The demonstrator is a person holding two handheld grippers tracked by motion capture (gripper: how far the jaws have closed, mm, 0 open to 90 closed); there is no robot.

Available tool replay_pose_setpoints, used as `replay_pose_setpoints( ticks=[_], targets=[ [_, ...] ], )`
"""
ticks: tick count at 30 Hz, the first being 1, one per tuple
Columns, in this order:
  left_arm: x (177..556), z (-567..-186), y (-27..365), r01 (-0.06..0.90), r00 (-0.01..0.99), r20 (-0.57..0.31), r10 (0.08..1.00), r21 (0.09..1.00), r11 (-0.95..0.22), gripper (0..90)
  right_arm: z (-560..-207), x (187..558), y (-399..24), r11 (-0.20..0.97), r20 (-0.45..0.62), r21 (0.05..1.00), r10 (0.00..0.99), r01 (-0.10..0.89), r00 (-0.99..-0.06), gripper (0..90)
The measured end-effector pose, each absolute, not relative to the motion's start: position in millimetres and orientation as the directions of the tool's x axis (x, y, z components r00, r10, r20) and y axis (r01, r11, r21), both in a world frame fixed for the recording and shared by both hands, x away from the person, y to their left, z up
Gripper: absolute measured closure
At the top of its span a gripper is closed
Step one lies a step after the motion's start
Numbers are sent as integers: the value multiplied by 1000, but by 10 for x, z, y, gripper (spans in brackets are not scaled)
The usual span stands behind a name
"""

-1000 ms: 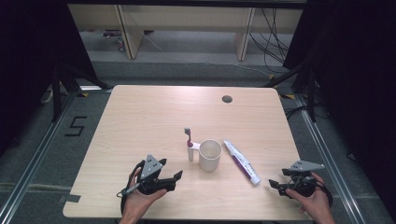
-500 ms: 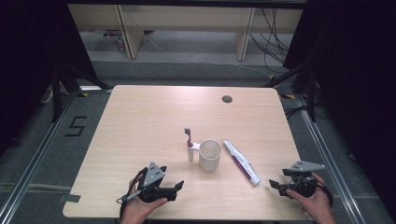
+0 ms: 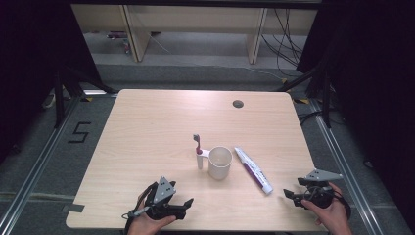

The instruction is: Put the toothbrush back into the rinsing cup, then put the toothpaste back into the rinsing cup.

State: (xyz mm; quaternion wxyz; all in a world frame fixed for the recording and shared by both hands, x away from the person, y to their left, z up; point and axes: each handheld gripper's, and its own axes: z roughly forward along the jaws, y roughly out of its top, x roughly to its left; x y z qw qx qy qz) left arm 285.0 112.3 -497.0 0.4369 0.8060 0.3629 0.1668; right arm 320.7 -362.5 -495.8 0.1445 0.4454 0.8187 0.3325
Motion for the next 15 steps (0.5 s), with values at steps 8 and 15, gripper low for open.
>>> replay_pose_setpoints(
  ticks=[8,15],
  targets=[
    [2798,-4977,1149,447,677,-20,736,806,-389,171,-4954,3188,-3638,378,58,671,831,638,-553,251],
    [2747,-4976,1172,453,673,-21,740,801,-390,168,-4939,3182,-3619,361,70,668,840,651,-537,257]
  ],
)
